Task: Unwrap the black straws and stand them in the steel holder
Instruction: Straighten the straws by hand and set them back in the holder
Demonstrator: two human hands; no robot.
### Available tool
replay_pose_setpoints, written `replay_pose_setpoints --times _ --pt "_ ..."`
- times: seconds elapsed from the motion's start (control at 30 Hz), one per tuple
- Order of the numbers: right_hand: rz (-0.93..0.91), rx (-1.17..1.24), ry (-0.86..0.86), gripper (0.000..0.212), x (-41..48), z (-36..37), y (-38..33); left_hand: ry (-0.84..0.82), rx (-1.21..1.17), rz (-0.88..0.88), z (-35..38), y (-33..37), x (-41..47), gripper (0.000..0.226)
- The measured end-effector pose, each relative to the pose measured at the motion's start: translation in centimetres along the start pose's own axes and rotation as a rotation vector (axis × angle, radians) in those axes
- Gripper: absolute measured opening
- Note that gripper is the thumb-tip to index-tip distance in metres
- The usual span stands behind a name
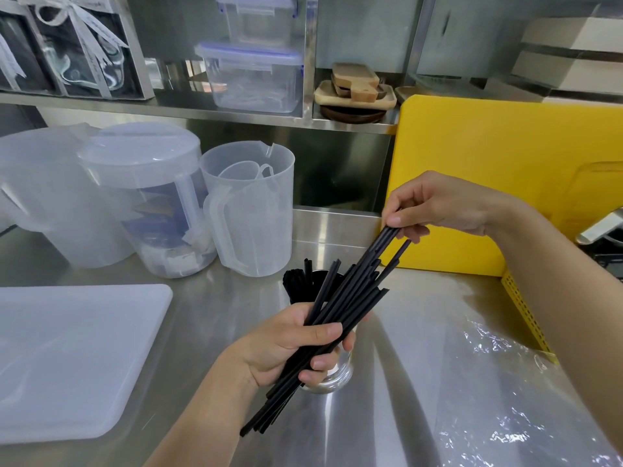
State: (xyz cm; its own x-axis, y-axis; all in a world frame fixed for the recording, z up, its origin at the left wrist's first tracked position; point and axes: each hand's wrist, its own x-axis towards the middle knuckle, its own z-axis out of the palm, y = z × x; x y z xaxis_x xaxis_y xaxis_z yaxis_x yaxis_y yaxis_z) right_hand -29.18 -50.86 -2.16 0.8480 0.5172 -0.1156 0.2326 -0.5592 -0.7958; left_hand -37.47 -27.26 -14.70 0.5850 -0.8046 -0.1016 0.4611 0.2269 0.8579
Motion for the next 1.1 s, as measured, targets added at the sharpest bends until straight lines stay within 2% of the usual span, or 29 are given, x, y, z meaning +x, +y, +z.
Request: replay_pose_setpoints --times 0.1,0.23,0.3,0.37,0.43,0.5,0.57,0.63,0.73,0.83,0.9,1.0,1.03,1.1 --pt "-0.008 0.055 0.101 0.007 -0.8 -1.6 0.8 0.017 0.019 -0.007 -0.3 -0.2 -0.2 0.062" --pt "-0.070 0.231 0.292 0.014 -2.3 -3.9 2.6 0.079 -0.040 -0.001 -0.5 0.2 -0.8 0.038" --pt "-0.124 0.341 0.408 0.033 -2.8 -4.5 3.4 0.219 -0.084 0.049 -0.2 0.8 -0.9 0.029" --pt "-0.164 0.458 0.572 0.039 -2.9 -4.3 4.1 0.387 -0.105 0.173 0.4 1.7 -0.7 0.022" --pt "-0.201 0.529 0.723 0.026 -2.5 -2.8 4.2 0.533 -0.113 0.323 1.2 2.8 0.1 0.032" --pt "-0.215 0.541 0.844 0.004 -1.5 0.1 3.4 0.695 -0.153 0.437 1.8 4.0 1.4 0.037" --pt "-0.203 0.507 0.944 0.013 -0.6 3.8 2.4 0.822 -0.217 0.492 2.2 5.2 2.9 0.032" --pt "-0.229 0.411 0.991 0.013 -0.1 7.2 1.3 0.875 -0.266 0.495 2.2 6.4 3.8 0.022" --pt "-0.330 0.276 0.973 0.024 -0.1 10.6 0.5 0.835 -0.371 0.507 1.2 7.7 4.7 0.032" --pt "-0.380 0.198 0.882 0.032 -0.2 12.2 0.6 0.813 -0.461 0.554 0.4 8.6 4.6 0.030" --pt "-0.325 0.273 0.764 0.029 -0.3 12.5 0.7 0.779 -0.475 0.577 0.2 8.7 4.5 0.023" --pt "-0.268 0.420 0.476 0.013 -0.7 12.1 0.8 0.762 -0.470 0.586 0.2 8.6 4.2 0.015" --pt "-0.260 0.446 0.445 0.008 -0.8 11.7 0.8 0.739 -0.422 0.572 0.2 8.5 4.1 0.016" --pt "-0.224 0.513 0.532 0.012 -0.7 10.8 1.0 0.662 -0.256 0.515 0.4 8.2 3.8 0.015"
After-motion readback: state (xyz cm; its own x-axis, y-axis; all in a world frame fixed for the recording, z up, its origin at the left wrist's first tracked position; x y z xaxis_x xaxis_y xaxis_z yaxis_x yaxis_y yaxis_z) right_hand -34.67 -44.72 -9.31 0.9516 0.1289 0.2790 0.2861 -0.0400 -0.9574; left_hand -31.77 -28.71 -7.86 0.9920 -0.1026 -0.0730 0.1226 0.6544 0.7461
